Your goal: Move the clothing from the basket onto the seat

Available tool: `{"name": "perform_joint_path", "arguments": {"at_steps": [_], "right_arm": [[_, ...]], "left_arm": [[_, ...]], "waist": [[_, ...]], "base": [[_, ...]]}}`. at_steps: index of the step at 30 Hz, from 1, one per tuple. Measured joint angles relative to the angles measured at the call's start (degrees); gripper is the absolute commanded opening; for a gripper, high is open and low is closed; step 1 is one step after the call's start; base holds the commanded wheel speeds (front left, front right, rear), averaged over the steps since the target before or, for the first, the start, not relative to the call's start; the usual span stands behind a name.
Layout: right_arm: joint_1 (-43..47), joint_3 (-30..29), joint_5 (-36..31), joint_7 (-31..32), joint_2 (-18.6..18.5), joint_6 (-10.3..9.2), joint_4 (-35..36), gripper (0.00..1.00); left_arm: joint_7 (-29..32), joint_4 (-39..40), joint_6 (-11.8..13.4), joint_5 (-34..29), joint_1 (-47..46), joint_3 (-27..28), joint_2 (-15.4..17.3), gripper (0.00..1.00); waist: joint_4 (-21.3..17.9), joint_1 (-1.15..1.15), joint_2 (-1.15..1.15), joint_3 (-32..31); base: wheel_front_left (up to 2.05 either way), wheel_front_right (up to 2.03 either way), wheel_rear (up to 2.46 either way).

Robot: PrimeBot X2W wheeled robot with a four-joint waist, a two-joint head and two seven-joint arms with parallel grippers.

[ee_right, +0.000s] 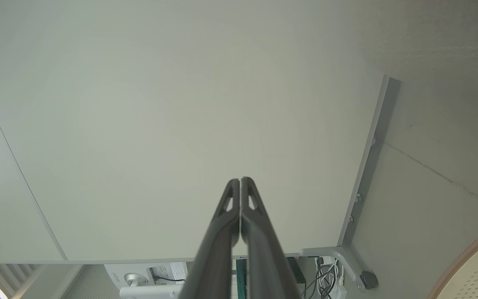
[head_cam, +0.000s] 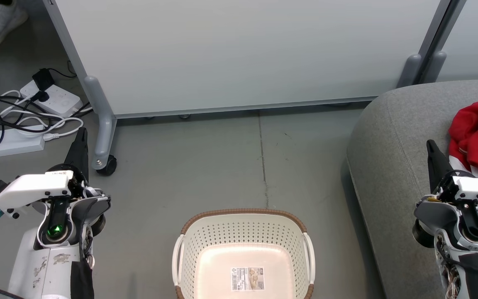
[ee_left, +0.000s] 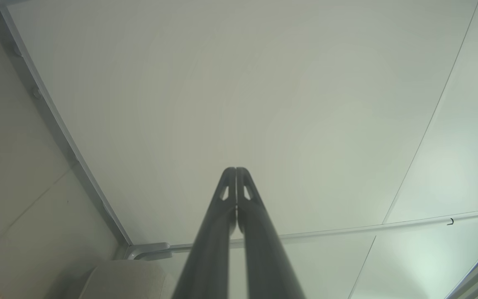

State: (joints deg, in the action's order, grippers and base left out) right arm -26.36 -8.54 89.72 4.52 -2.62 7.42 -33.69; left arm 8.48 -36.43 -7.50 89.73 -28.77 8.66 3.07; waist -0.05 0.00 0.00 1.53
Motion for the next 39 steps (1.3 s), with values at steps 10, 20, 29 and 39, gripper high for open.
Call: {"name": "perform_joint_path", "arguments": {"at_steps": [10, 20, 29, 39], "right_arm": [[0.00, 0.00, 0.00, 0.00, 0.00, 0.00, 0.00, 0.00], [0.00, -0.01, 0.00, 0.00, 0.00, -0.01, 0.00, 0.00], [0.00, -0.01, 0.00, 0.00, 0.00, 0.00, 0.00, 0.00], [0.00, 0.00, 0.00, 0.00, 0.00, 0.00, 0.00, 0.00]], "left_arm": [[0.00, 0.00, 0.00, 0.00, 0.00, 0.00, 0.00, 0.00], [0.00, 0.00, 0.00, 0.00, 0.00, 0.00, 0.00, 0.00], [0.00, 0.00, 0.00, 0.00, 0.00, -0.01, 0.00, 0.00], [0.00, 0.00, 0.00, 0.00, 0.00, -0.01, 0.00, 0.00]], "waist": [[0.00, 0.00, 0.00, 0.00], [0.00, 0.00, 0.00, 0.00], [0.00, 0.00, 0.00, 0.00], [0.00, 0.00, 0.00, 0.00]], "base": [[0.00, 0.00, 0.00], [0.00, 0.00, 0.00], [0.00, 0.00, 0.00], [0.00, 0.00, 0.00]]}}
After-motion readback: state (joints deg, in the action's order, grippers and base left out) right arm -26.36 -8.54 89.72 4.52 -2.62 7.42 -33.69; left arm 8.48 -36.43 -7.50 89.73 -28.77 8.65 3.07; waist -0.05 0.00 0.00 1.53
